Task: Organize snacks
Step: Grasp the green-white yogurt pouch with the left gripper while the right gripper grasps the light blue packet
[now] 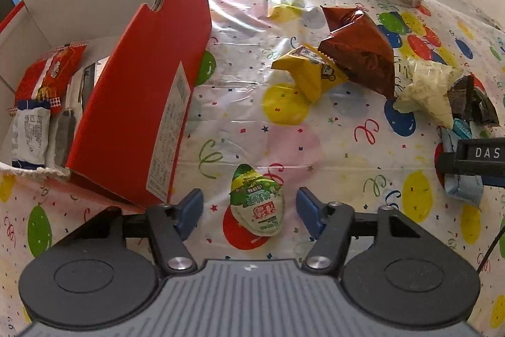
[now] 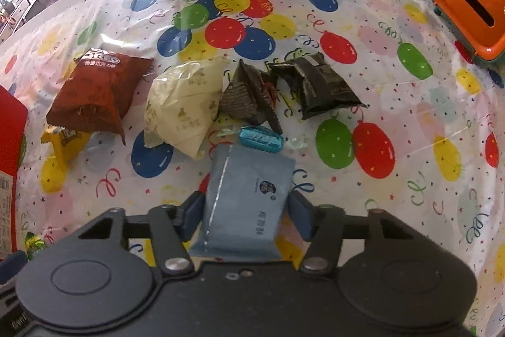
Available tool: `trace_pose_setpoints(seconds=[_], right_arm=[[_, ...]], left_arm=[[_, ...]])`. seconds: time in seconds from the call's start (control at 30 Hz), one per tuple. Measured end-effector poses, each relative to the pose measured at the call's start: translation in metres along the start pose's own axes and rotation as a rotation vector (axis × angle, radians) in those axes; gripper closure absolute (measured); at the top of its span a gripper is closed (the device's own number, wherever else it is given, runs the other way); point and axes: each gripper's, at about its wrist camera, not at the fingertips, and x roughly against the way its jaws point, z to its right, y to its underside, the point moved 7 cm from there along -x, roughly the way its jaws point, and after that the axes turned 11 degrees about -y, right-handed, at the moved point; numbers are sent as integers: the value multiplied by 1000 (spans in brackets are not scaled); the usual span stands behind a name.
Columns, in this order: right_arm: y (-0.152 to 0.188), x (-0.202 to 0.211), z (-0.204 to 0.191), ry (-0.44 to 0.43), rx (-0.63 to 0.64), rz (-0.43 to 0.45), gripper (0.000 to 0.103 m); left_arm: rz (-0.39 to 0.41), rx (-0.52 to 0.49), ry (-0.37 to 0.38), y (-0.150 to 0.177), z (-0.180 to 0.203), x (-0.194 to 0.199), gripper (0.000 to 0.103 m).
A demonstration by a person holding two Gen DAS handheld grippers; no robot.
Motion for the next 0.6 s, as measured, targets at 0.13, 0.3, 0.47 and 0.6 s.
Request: trace_pose_setpoints(seconds=[0.13,0.3,0.47,0.6], right_arm=[[2,4,4,-16,12,10,55],[8,8,10,-30,5,19,56],[14,17,17,-30,7,30,56],[17,23,20,-25,12,31,56]], left_arm=[[12,-7,3,-1,0,3,62],[18,-18,11,-1,-1,4,70],[11,-12,27,0,-4,4,70],[2,-10,52,2,-4,7,70]])
